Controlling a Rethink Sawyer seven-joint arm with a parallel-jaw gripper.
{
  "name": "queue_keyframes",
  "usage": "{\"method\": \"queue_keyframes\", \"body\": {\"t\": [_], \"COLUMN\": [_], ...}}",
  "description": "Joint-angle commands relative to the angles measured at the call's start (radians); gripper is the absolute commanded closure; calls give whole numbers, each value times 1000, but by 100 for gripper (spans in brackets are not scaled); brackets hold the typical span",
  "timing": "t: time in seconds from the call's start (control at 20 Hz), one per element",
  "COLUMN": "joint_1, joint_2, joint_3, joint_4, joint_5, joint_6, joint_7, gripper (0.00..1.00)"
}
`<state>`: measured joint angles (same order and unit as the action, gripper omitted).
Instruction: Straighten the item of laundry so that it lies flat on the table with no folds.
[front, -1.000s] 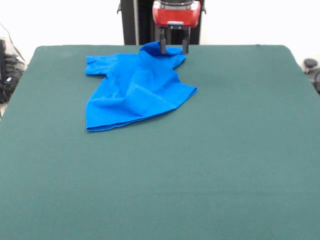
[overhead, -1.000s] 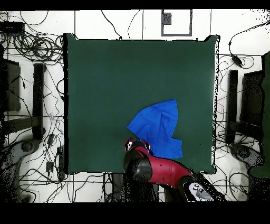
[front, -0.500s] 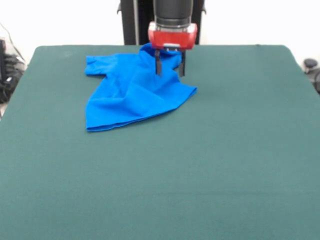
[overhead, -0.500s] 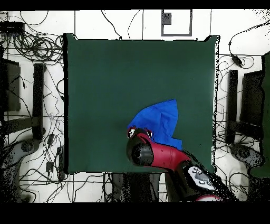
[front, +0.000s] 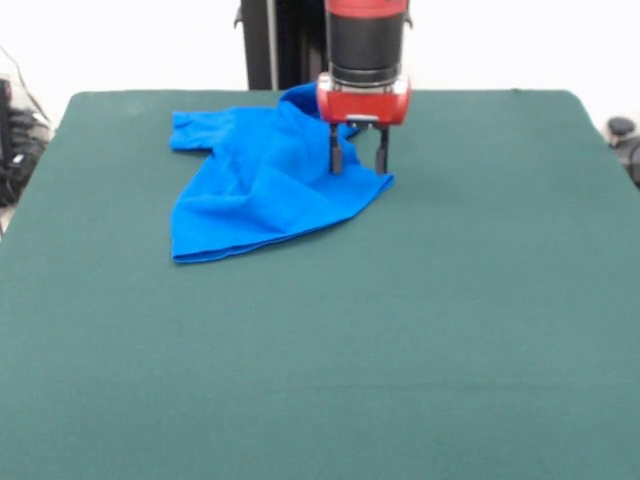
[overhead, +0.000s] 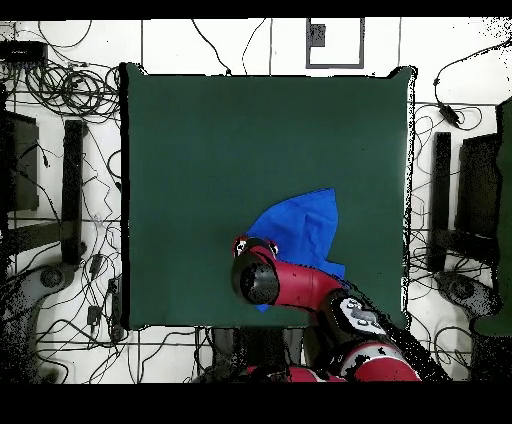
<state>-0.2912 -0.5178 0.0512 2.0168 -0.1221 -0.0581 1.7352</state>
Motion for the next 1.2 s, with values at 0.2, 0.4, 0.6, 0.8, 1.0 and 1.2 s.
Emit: {"method": "queue_keyframes", "body": {"t": [0.2,0.4,0.6,0.8,1.0,1.2], "joint_1": [20,15,9,3,0,9], "joint_2": [54,58,79,94,64,34], "joint_3": [36,39,43,50,61,67], "joint_4": [-81,-77,-83,-83,-64,-53], "joint_5": [43,40,33,22,28,46], "joint_6": [21,18,-2,-17,15,51], "joint_7": [161,161,160,156,157,164], "gripper": [0,0,0,0,0,0]}}
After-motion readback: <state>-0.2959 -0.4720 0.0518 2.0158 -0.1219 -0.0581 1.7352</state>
